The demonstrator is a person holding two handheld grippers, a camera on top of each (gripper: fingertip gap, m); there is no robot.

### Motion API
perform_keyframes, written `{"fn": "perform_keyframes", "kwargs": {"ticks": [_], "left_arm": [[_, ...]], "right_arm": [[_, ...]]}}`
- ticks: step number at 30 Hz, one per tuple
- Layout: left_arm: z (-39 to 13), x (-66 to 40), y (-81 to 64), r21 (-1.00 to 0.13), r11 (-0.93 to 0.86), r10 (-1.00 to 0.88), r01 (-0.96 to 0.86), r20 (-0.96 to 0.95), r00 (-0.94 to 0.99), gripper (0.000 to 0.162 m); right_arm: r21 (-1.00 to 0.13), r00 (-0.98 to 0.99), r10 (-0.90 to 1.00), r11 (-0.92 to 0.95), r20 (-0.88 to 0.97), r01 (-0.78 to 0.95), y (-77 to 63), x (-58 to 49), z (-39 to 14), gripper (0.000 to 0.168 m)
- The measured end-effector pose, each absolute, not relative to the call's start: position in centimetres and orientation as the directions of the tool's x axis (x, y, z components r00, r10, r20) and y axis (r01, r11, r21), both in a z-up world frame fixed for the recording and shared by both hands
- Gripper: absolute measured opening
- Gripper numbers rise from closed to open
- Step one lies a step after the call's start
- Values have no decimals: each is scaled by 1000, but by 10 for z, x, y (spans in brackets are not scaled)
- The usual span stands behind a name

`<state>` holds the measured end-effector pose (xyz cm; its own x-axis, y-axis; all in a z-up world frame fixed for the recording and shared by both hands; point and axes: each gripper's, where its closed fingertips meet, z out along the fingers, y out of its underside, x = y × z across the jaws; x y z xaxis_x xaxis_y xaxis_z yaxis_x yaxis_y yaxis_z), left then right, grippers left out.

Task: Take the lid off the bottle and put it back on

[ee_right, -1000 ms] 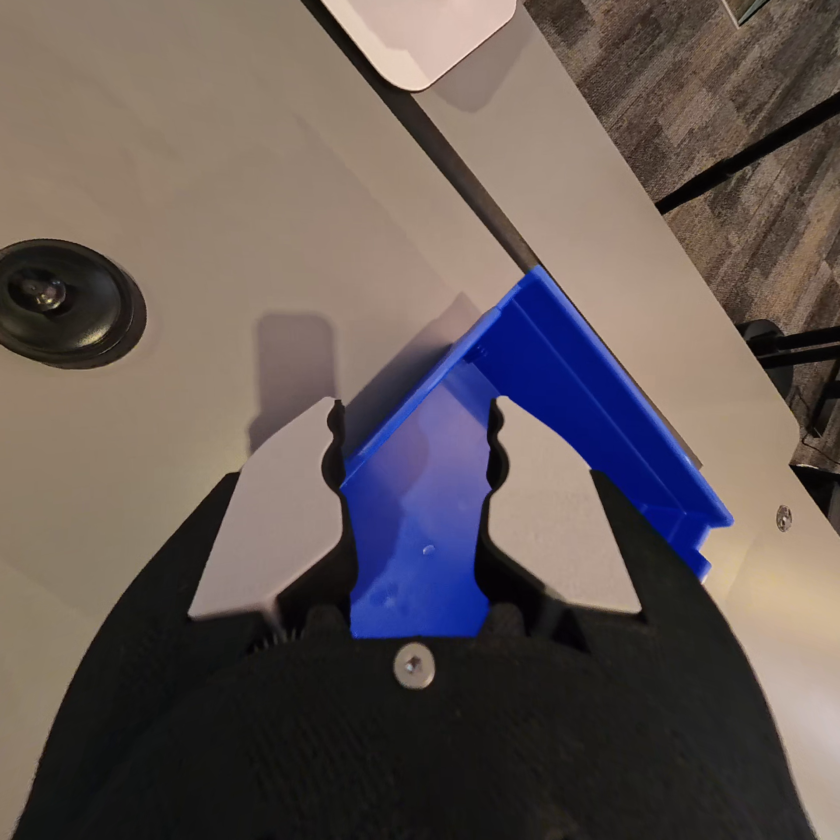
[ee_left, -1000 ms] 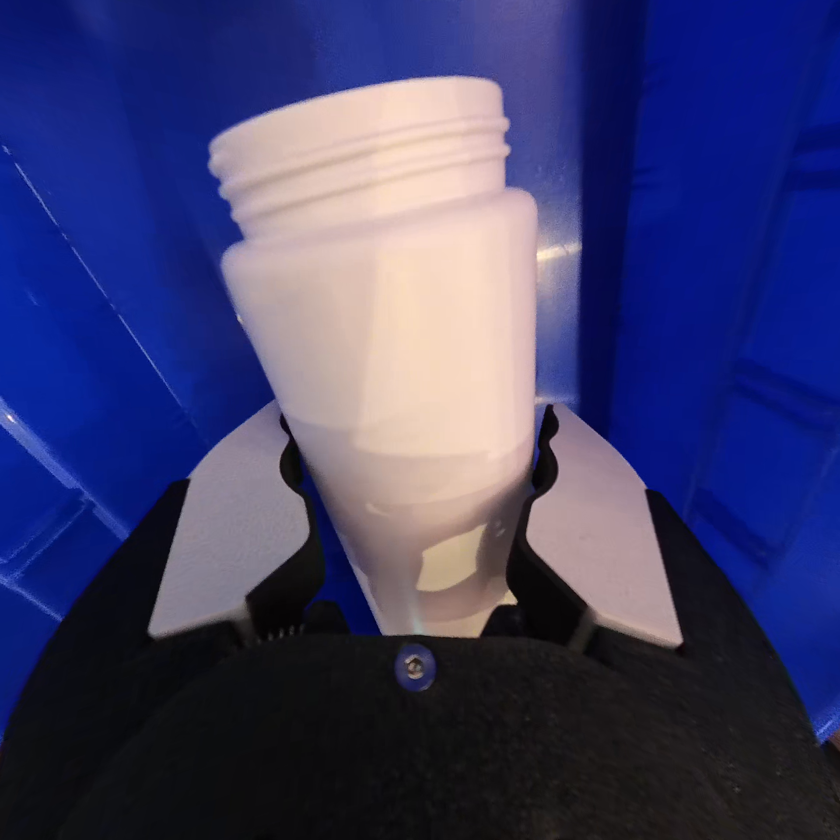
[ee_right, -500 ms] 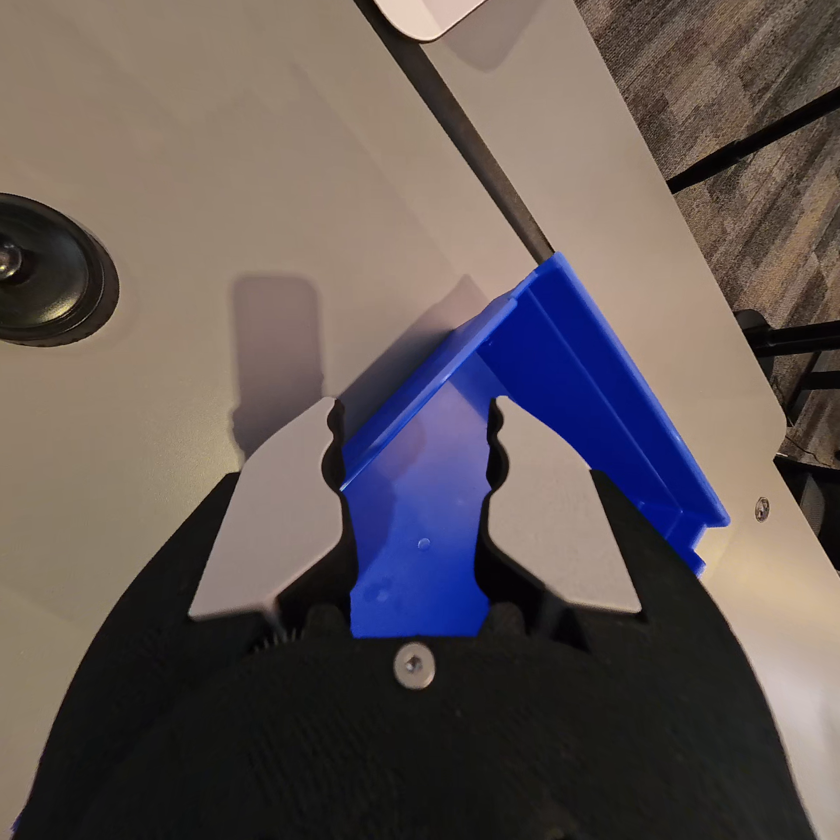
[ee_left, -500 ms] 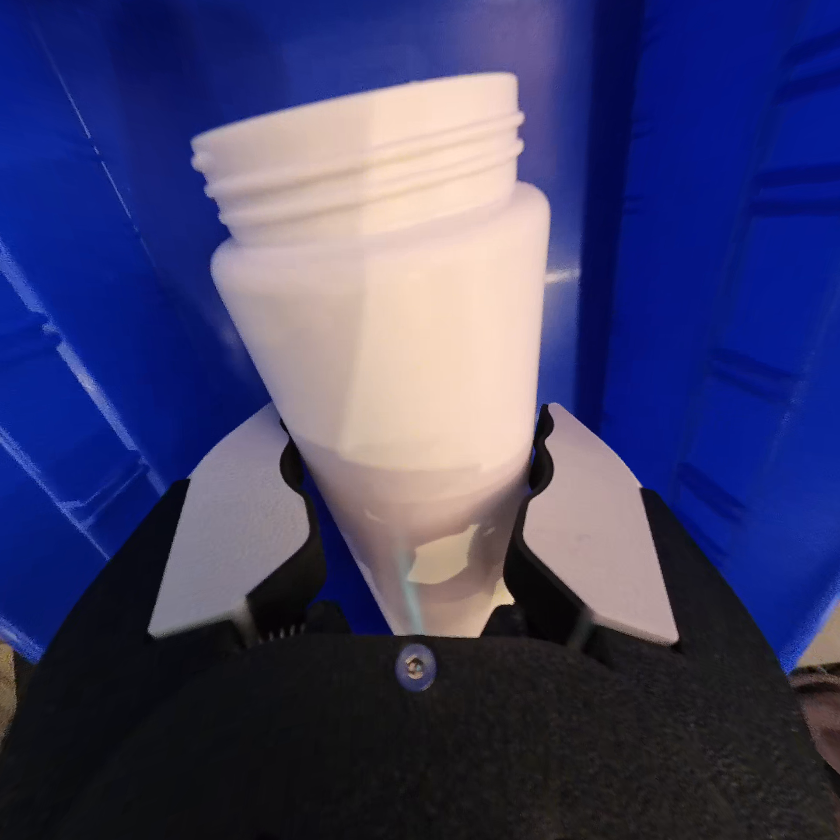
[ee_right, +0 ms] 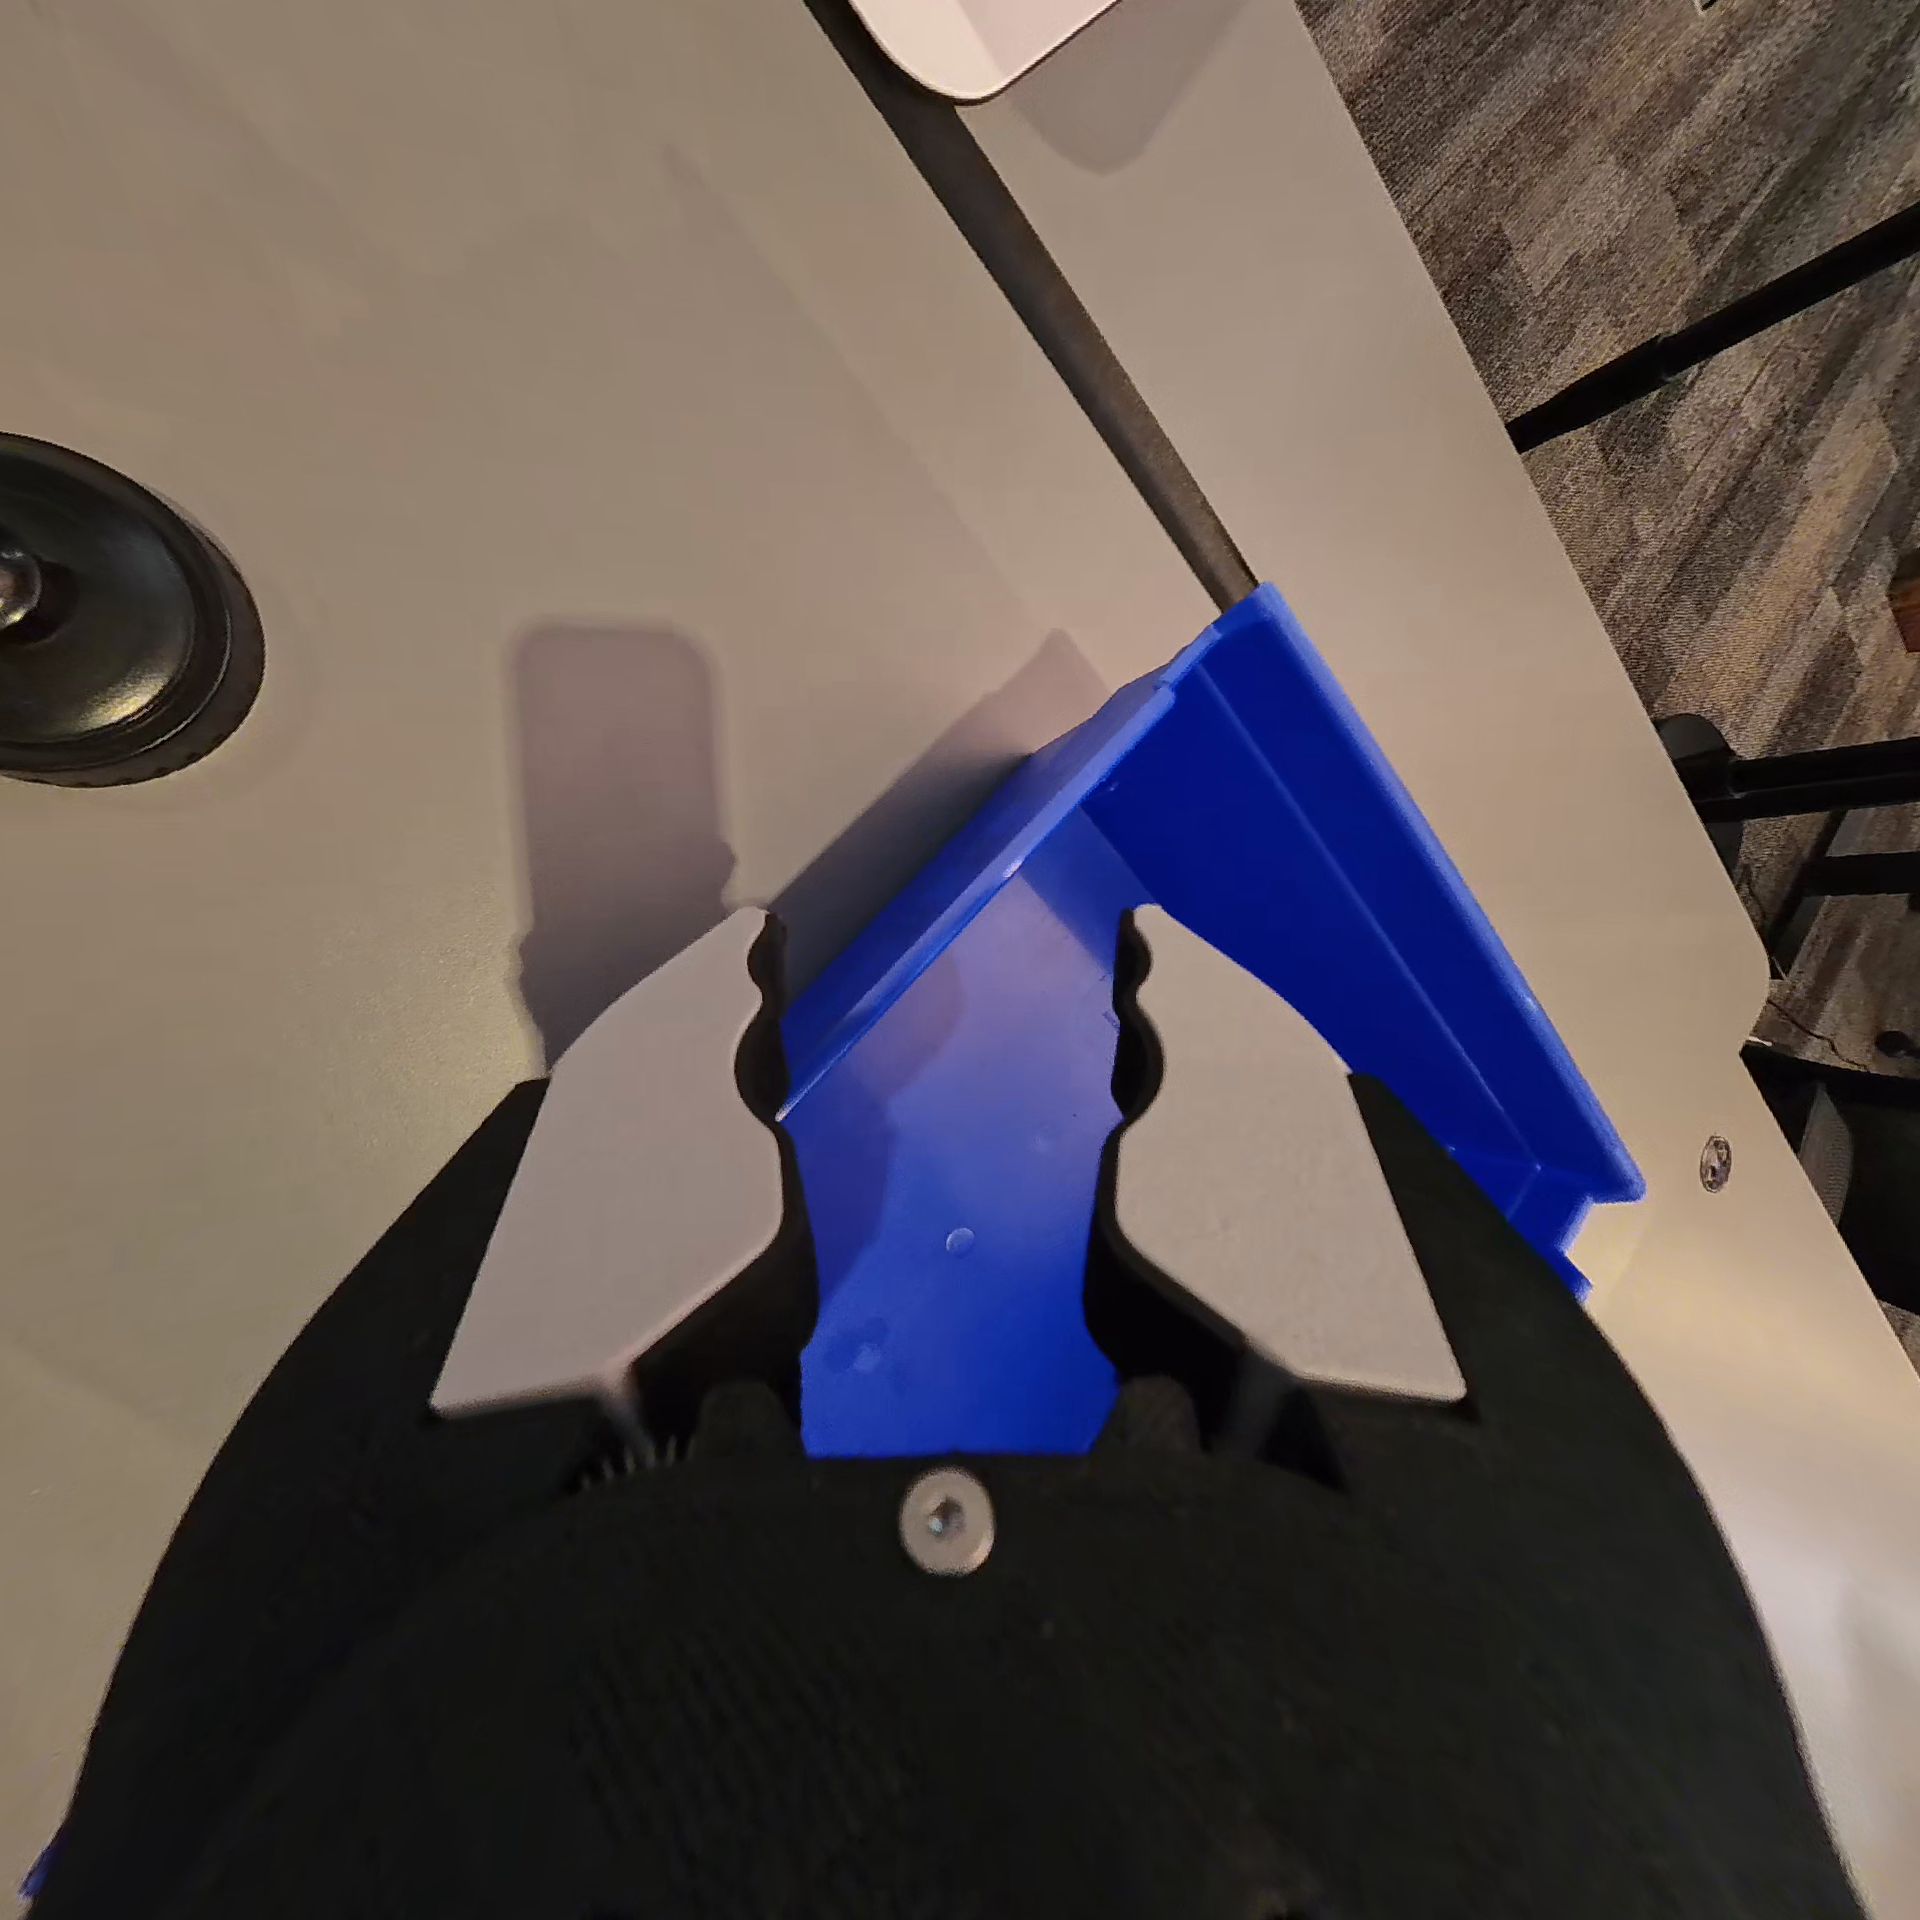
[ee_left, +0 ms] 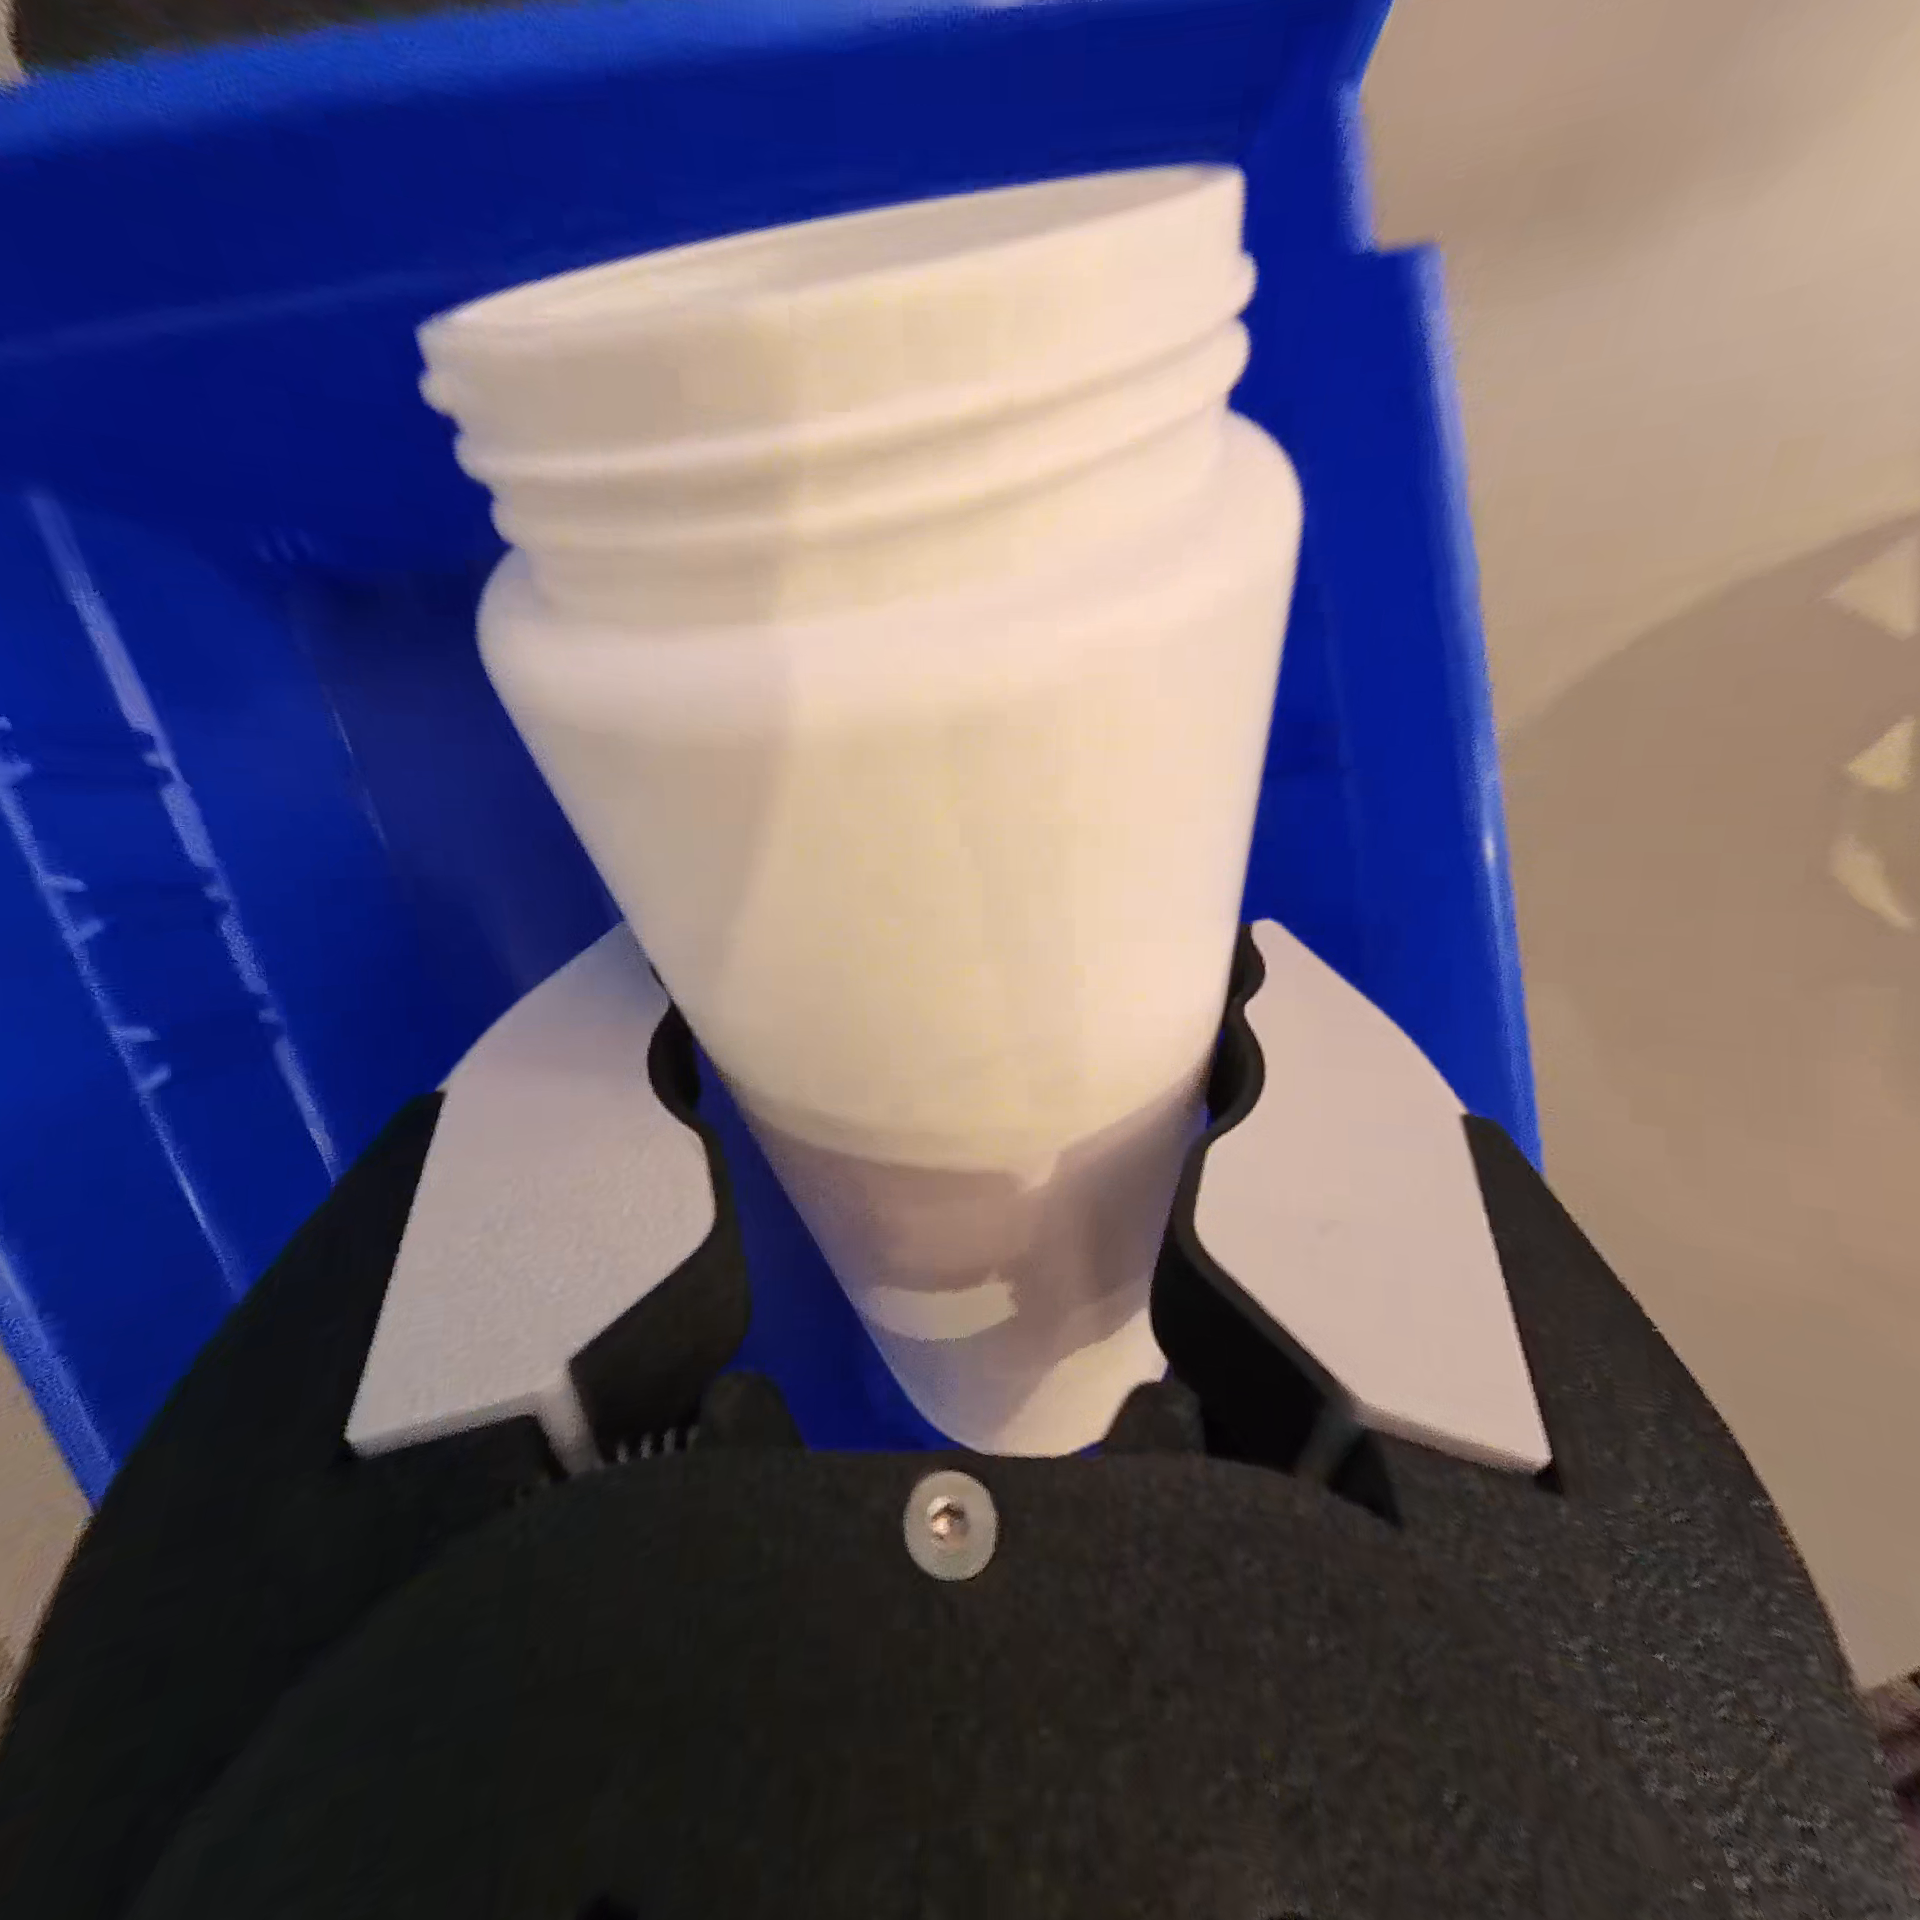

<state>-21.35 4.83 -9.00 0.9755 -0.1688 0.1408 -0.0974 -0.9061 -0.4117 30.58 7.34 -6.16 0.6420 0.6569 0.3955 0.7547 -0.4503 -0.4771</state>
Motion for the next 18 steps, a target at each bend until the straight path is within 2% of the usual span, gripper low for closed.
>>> {"fn": "perform_keyframes", "kwargs": {"ticks": [7,13,18], "left_arm": [[-56,-226,70,-603,-793,-162,-87,71,984,97],[14,-221,82,-824,-533,-170,-190,-116,979,96],[58,-184,73,-899,-370,-236,-235,-153,960,96]], "right_arm": [[-479,640,653,-446,404,756,74,305,-61,62],[-489,643,648,-439,408,753,75,304,-59,62],[-486,638,649,-435,413,758,75,303,-59,62]]}}
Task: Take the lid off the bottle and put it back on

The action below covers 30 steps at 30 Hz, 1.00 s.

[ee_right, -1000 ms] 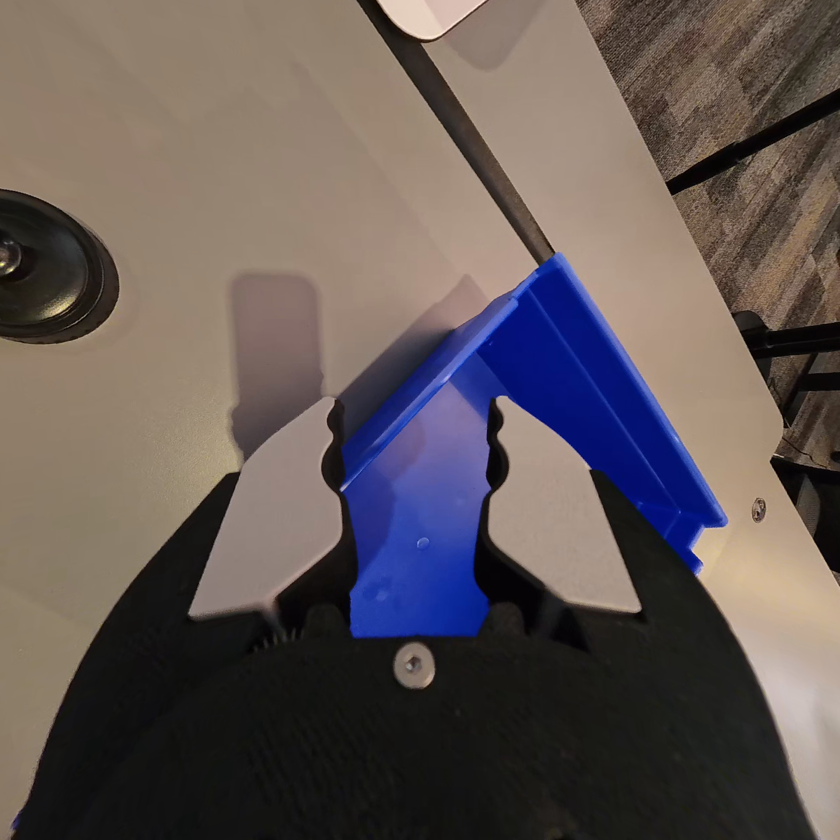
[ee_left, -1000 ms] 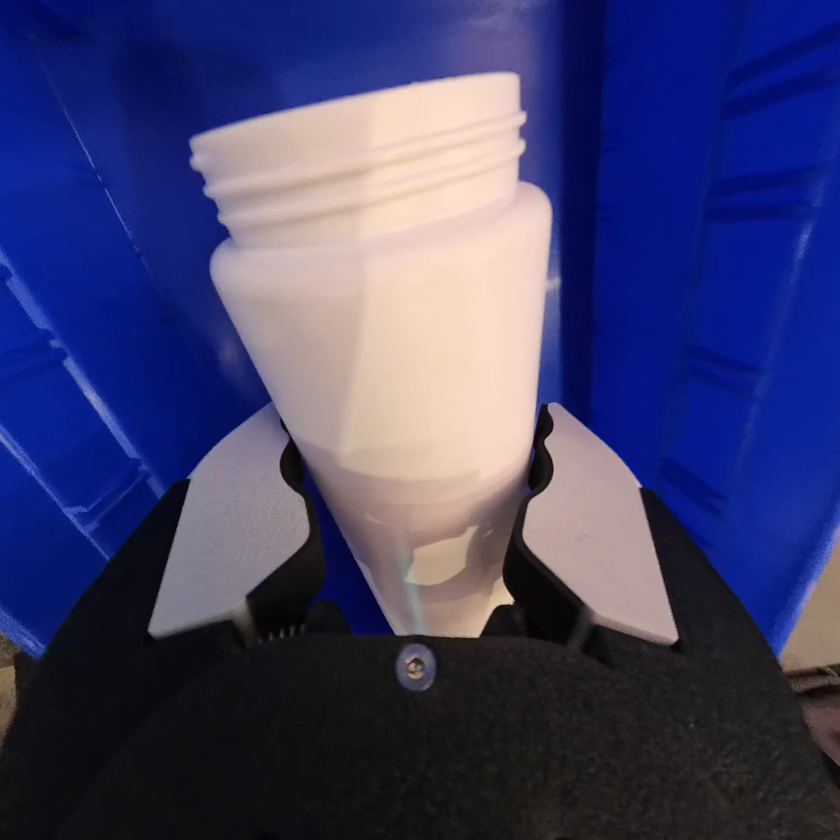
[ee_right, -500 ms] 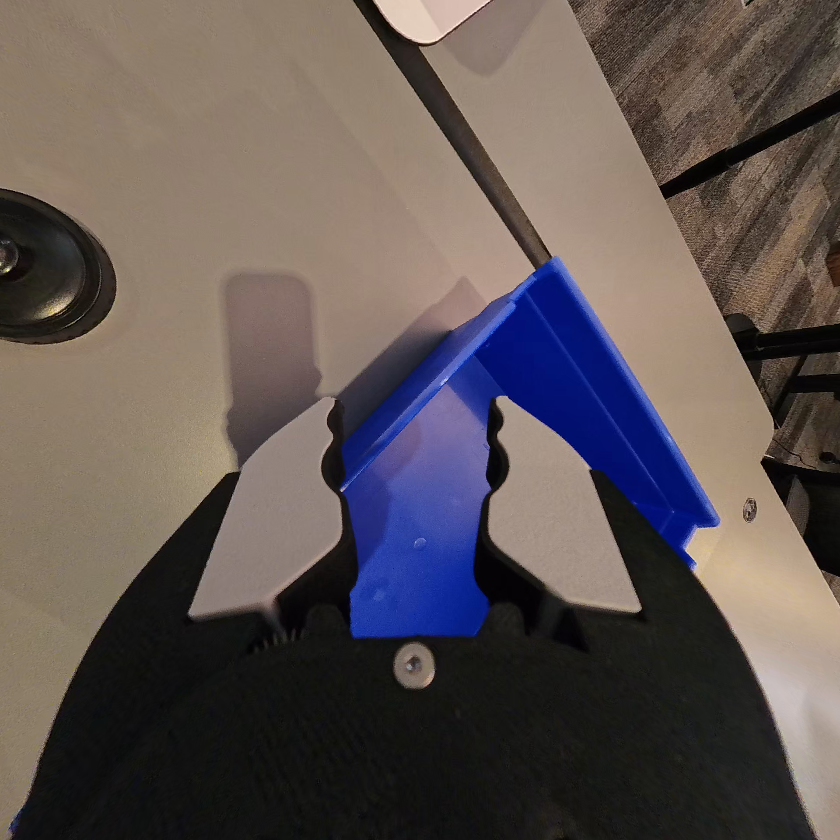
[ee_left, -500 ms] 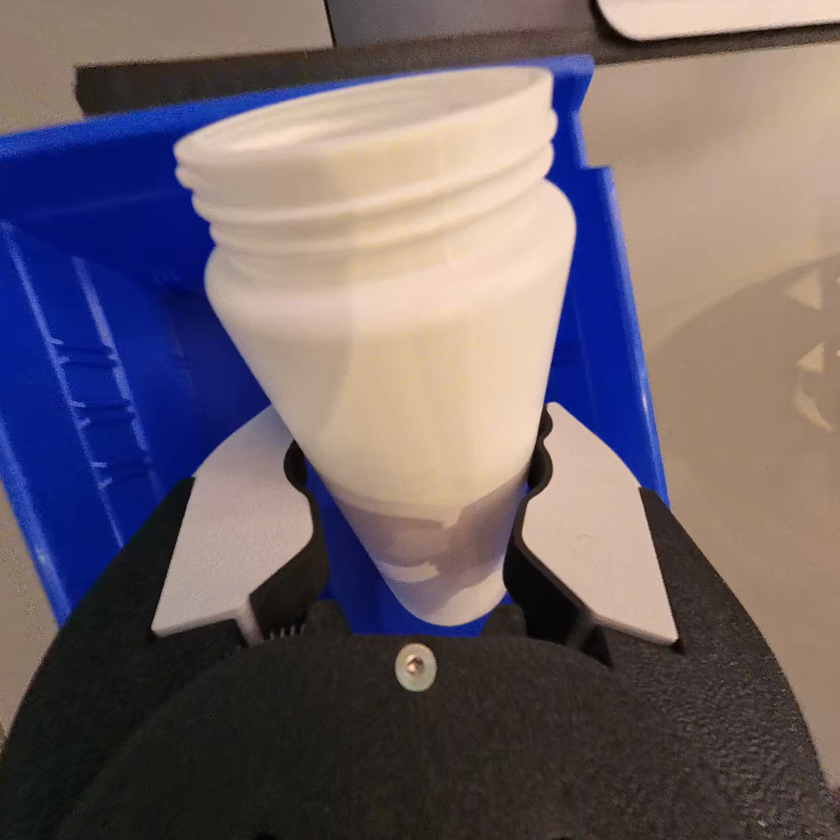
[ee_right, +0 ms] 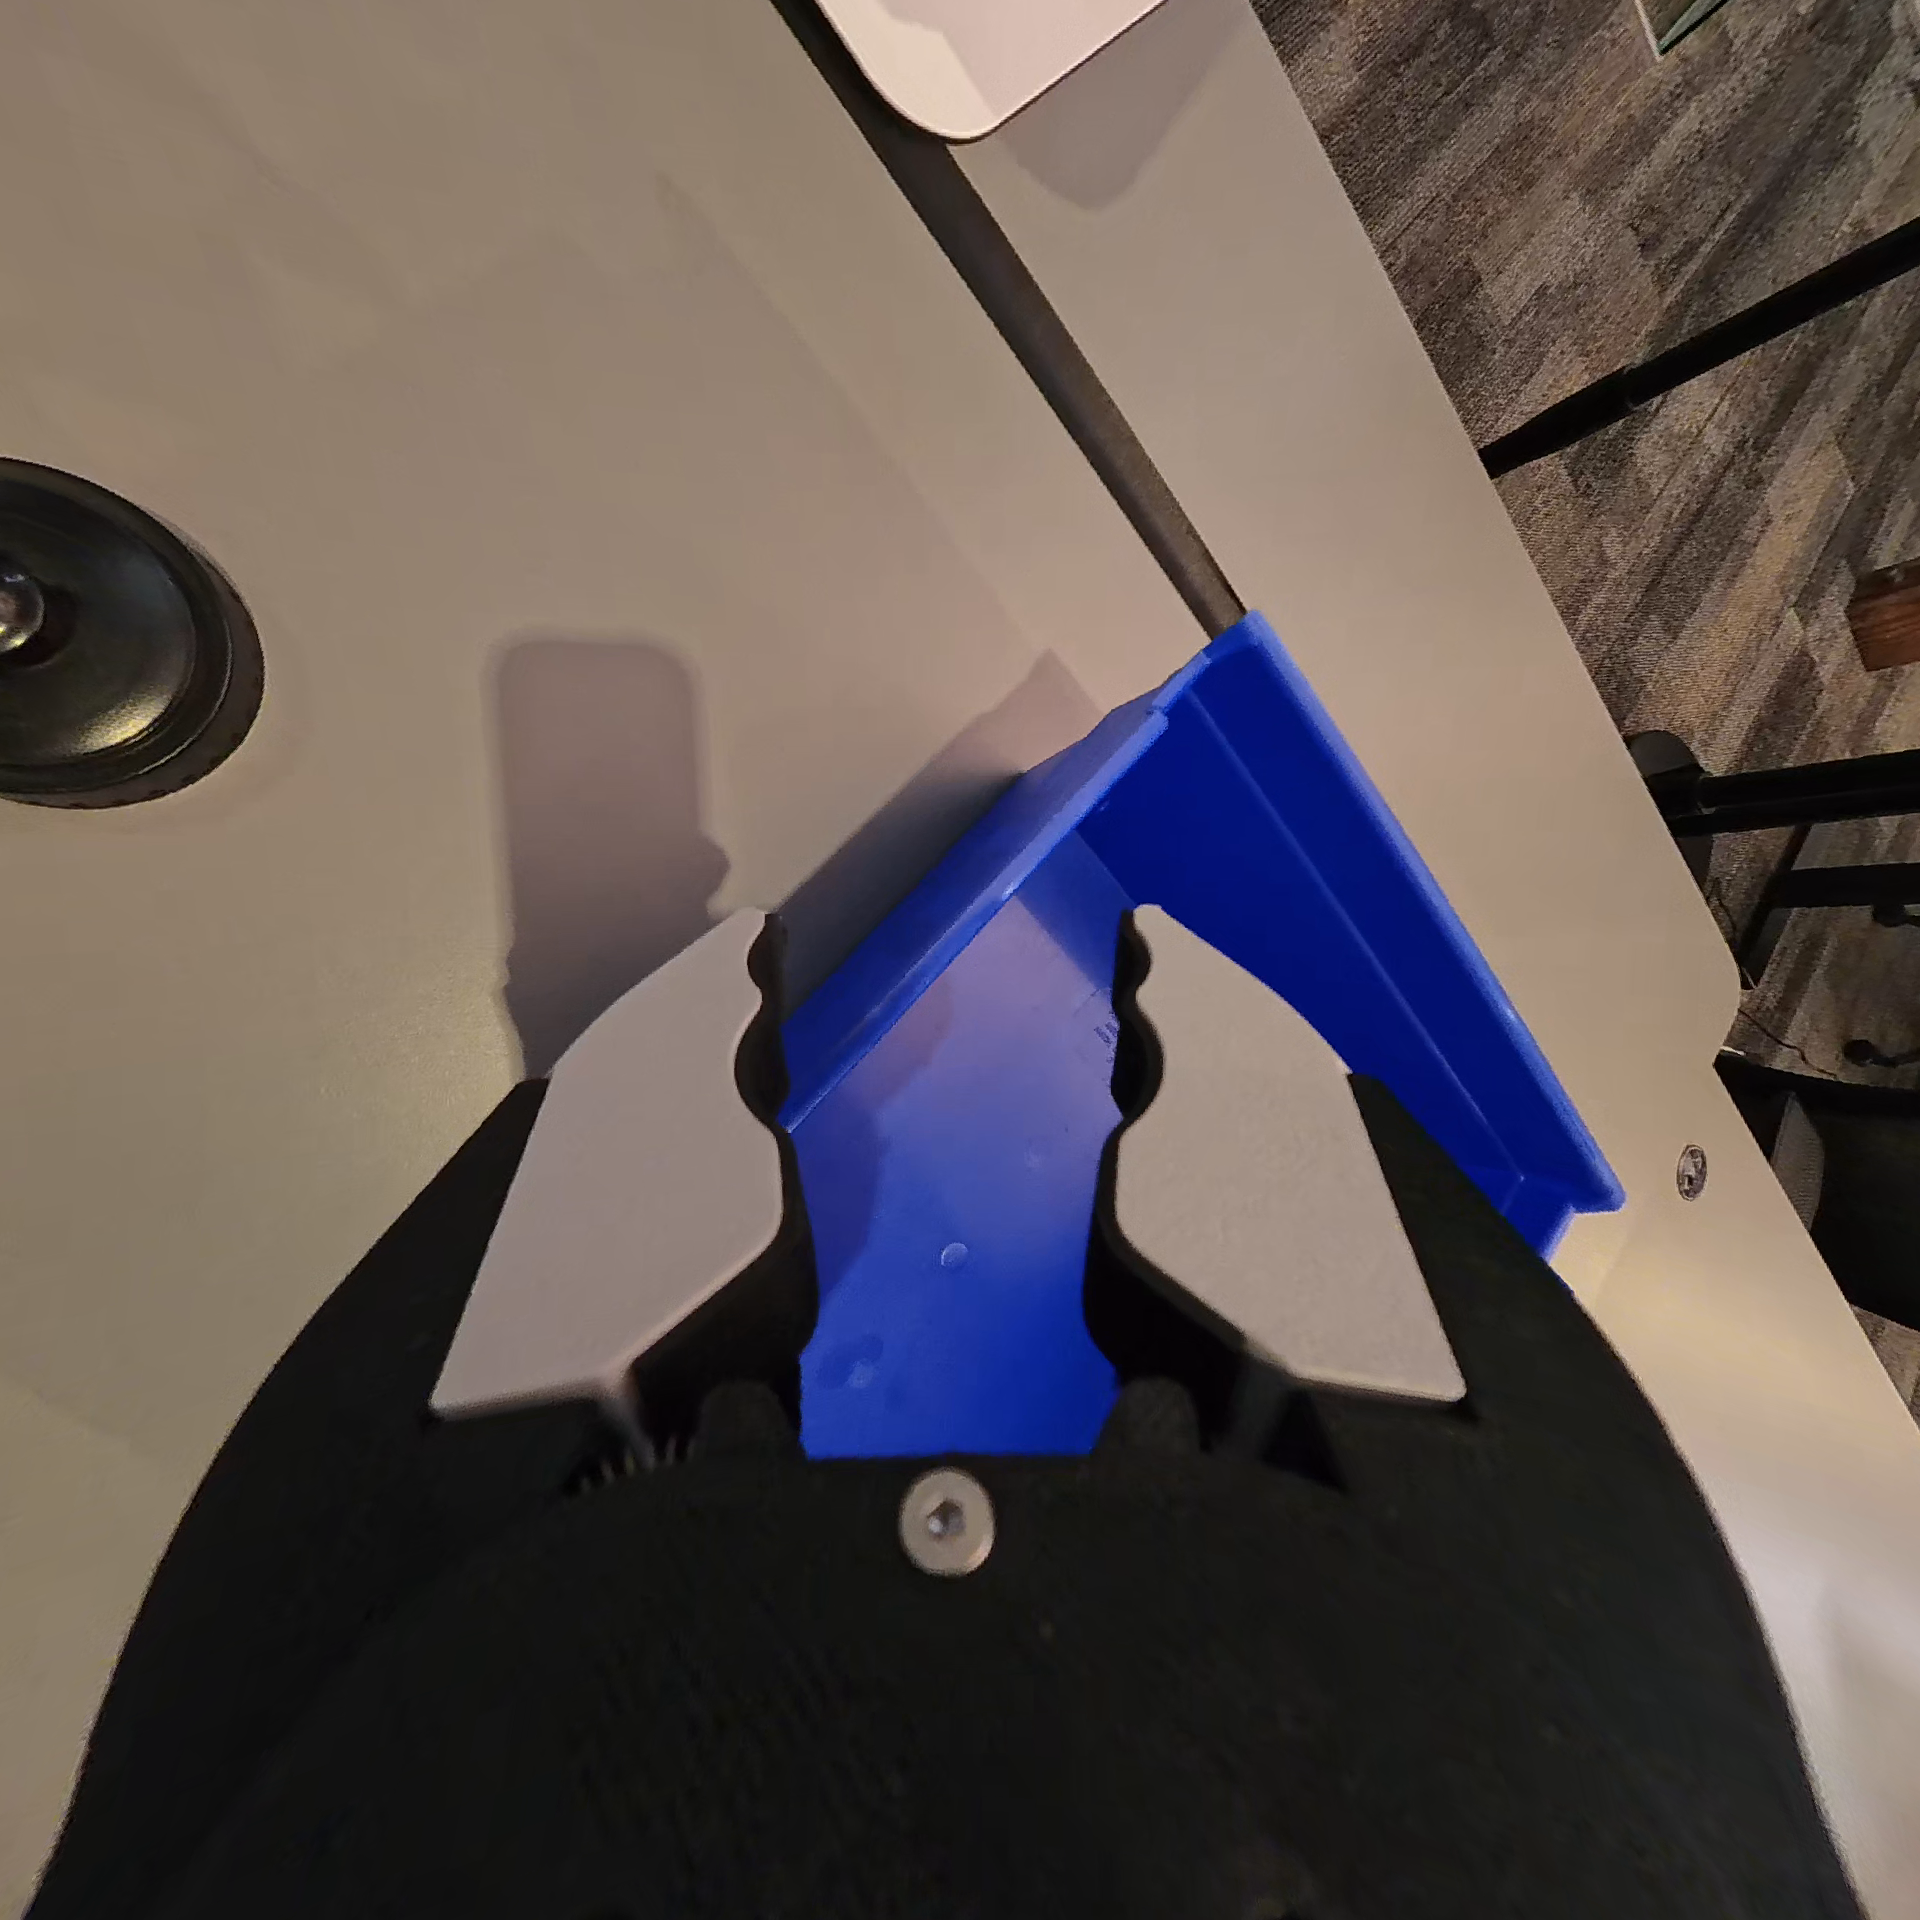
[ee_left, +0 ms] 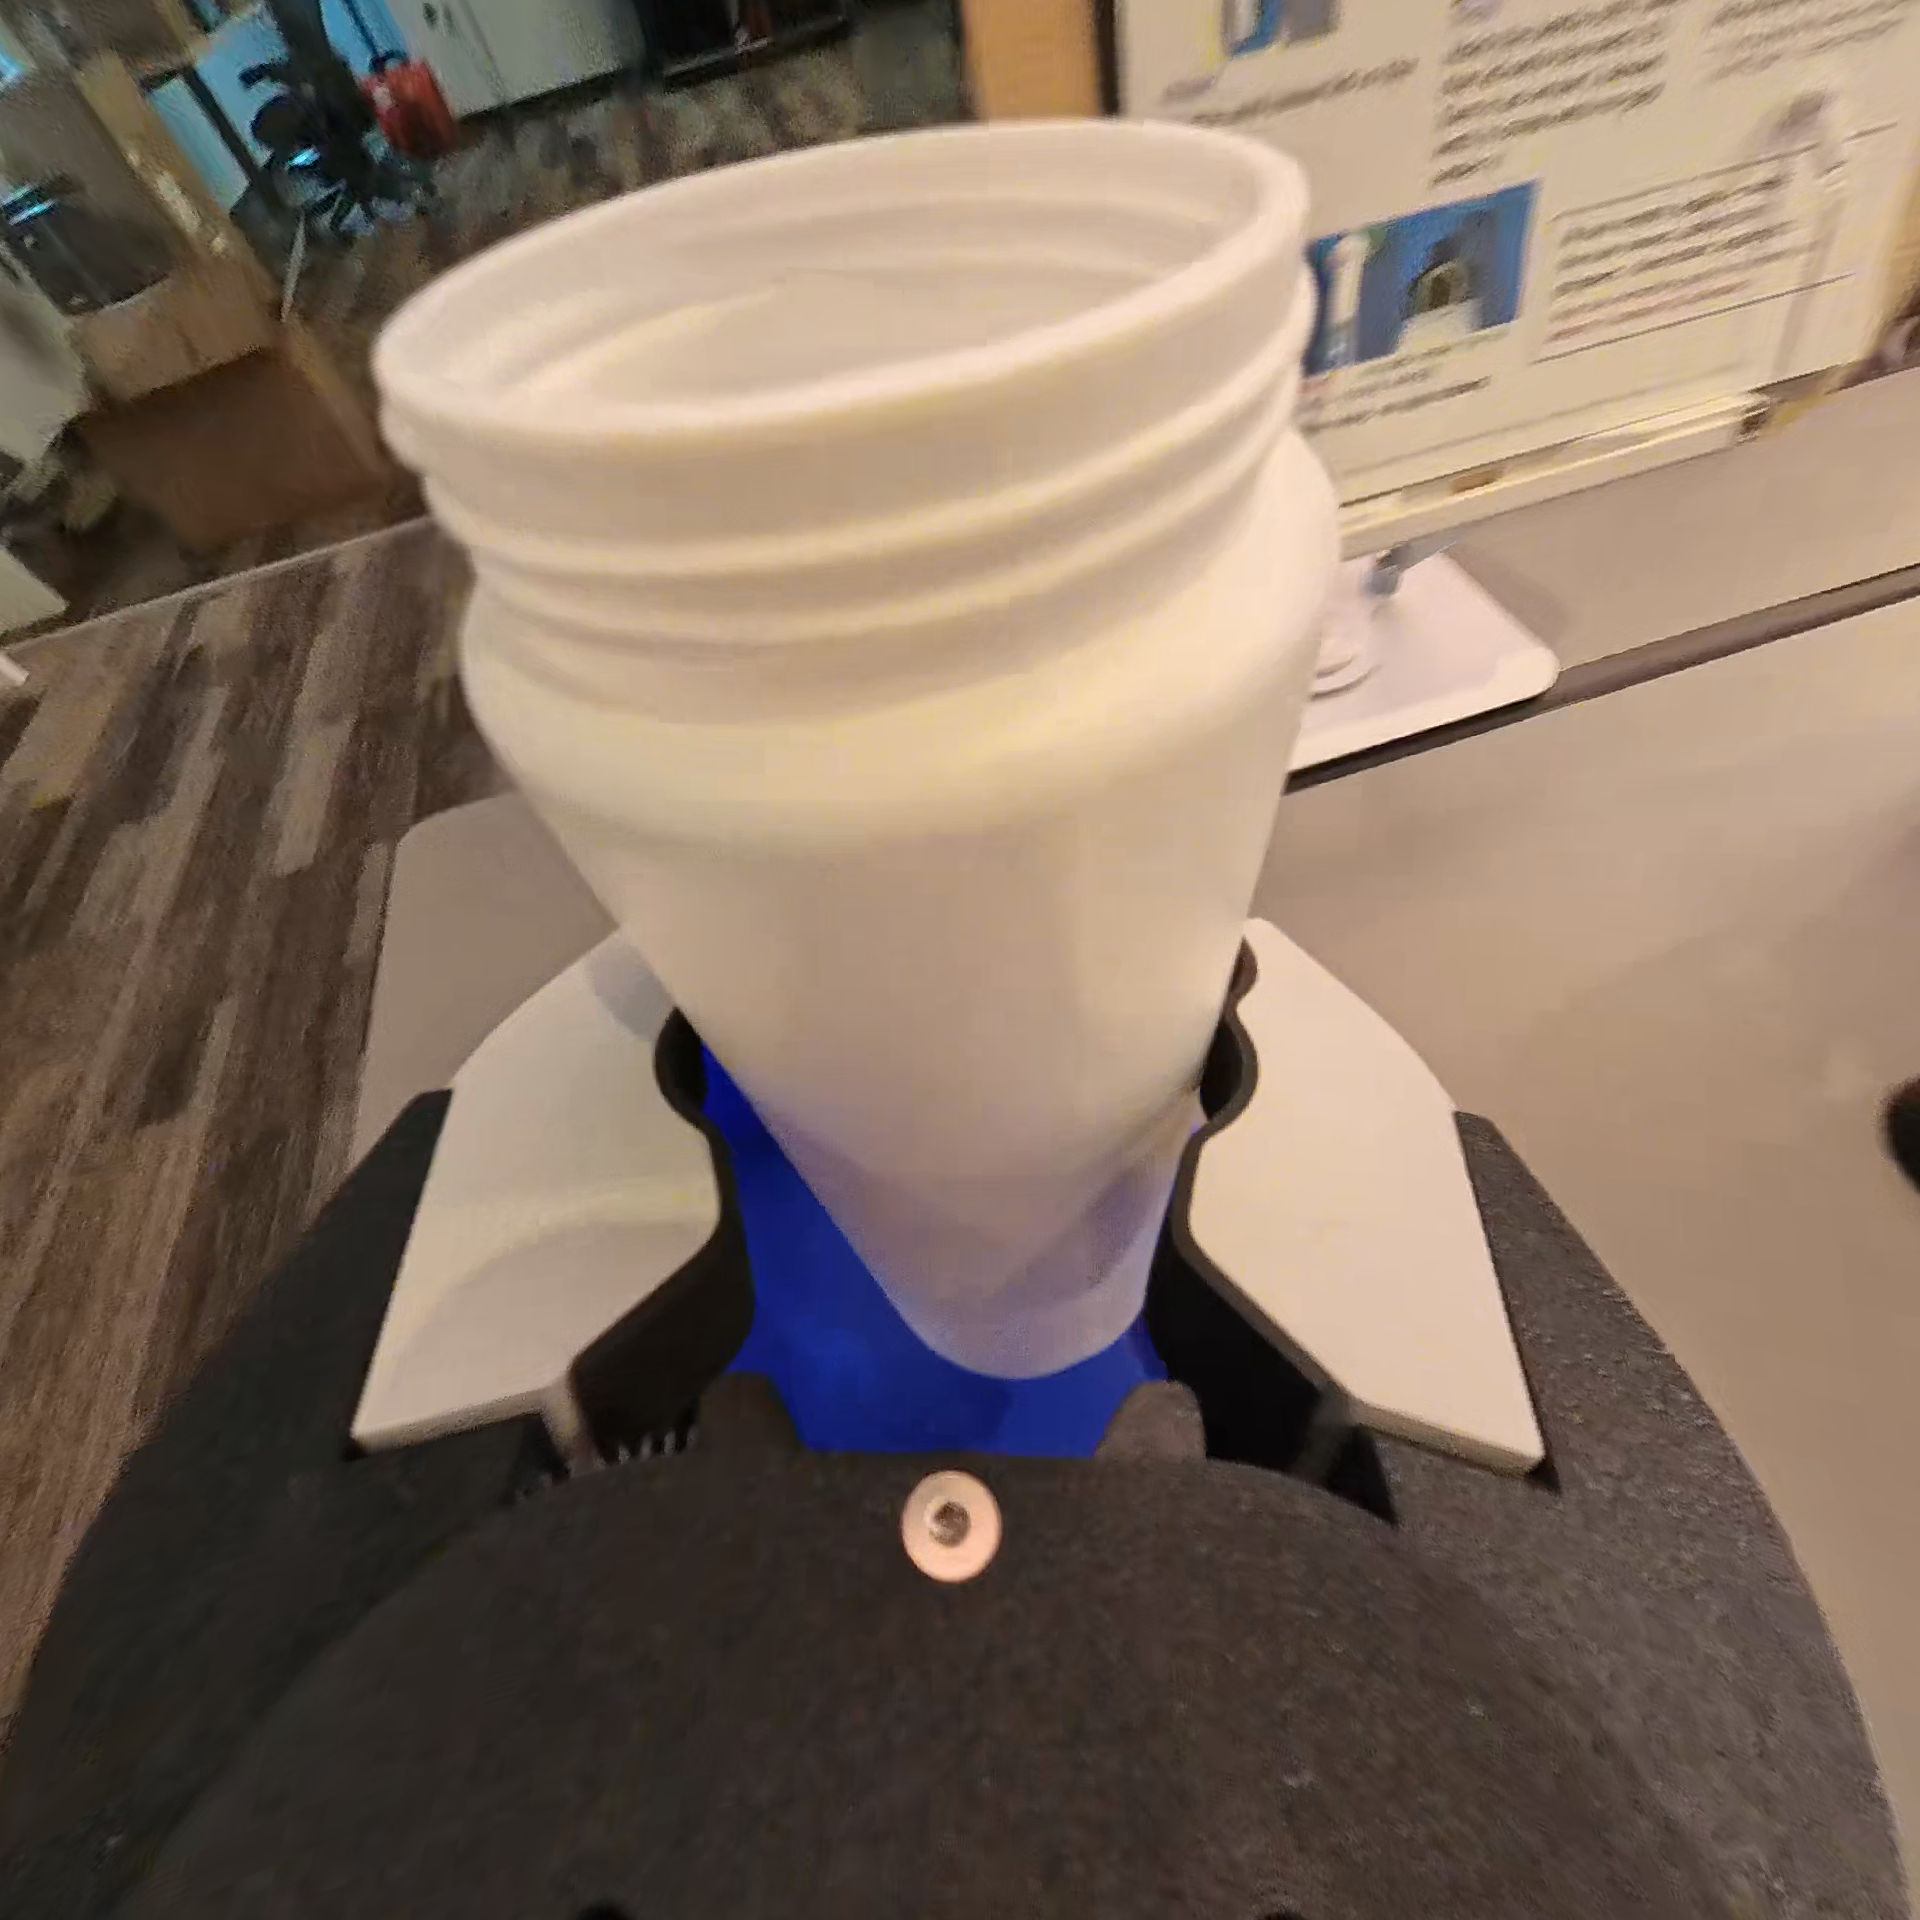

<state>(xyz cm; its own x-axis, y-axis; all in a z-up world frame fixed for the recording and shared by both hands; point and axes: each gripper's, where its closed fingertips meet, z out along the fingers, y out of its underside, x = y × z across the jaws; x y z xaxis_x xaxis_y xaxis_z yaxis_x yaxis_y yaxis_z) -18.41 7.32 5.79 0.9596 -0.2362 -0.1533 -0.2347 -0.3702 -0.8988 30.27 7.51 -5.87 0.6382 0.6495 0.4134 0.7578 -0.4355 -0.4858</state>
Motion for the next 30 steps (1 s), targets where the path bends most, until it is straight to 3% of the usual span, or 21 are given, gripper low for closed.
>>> {"fn": "perform_keyframes", "kwargs": {"ticks": [7,12,15,17,20,23,26,27,30], "left_arm": [[79,-95,45,-926,-298,-500,-232,-55,864,93],[71,-17,24,-928,-266,-683,-261,-10,730,92],[53,28,11,-914,-273,-769,-300,20,639,92],[42,52,3,-909,-271,-805,-315,35,592,92],[26,80,-7,-902,-269,-841,-338,49,539,92],[10,103,-17,-892,-255,-867,-372,41,496,92],[-6,123,-30,-879,-227,-901,-420,26,433,92],[-11,128,-33,-871,-224,-908,-437,24,419,92],[-17,125,-30,-866,-221,-913,-449,21,408,88]], "right_arm": [[-508,645,612,-415,457,755,77,303,-46,62],[-681,689,568,-281,450,676,72,276,0,62],[-893,671,717,-159,188,420,44,219,37,62],[-965,539,840,-190,-66,178,16,182,58,69],[-939,353,877,-343,-325,-14,-7,148,66,91],[-874,255,839,-481,-481,-67,-13,125,52,105],[-826,164,814,-563,-558,-22,-22,108,32,102],[-827,127,820,-562,-558,-7,-26,105,29,86],[-877,169,867,-480,-469,31,-22,104,23,85]]}}
